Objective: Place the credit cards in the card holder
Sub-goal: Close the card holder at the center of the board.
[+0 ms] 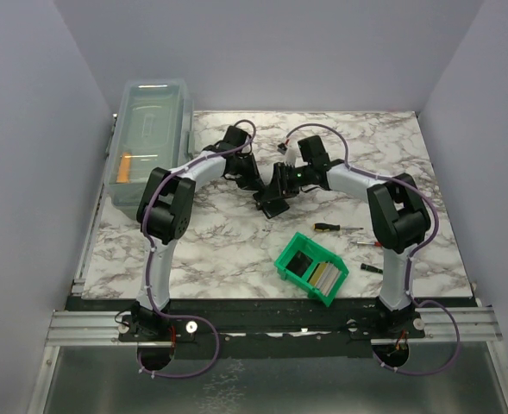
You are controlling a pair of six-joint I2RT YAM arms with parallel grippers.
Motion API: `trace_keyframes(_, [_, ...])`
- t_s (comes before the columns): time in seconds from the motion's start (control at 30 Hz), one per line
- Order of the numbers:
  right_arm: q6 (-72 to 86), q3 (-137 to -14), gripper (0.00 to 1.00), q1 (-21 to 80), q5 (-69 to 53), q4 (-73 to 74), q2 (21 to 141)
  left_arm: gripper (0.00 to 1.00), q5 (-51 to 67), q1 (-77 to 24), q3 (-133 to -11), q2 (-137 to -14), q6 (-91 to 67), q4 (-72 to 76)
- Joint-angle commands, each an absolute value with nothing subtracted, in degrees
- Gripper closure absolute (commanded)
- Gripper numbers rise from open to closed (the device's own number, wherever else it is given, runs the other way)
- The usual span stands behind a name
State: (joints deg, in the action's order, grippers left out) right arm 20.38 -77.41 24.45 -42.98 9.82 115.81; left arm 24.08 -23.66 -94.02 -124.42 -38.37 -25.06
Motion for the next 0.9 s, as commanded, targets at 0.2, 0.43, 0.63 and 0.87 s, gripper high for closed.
trace_keyframes(0.2, [21.3,-81.0,0.69,25.8,-44.3,8.7,119.1,0.92,25.8,-22.8,-91.5,-125.2,-35.9,-25.2])
trace_keyframes(0.43, [21.5,-82.7,0.74,26.8,-44.7,9.5,120.9,0.92,25.2,-22.3,-90.9,-125.0,-35.6,-25.1])
trace_keyframes(0.63, [21.7,-82.8,0.77,27.1,-45.0,9.4,121.3,0.93,25.6,-22.3,-90.8,-125.4,-35.5,-25.0])
trace_keyframes(0.87, [21.2,-82.4,0.73,27.3,-44.1,10.2,121.3,0.94,25.5,-22.3,-90.6,-125.3,-35.4,-24.8])
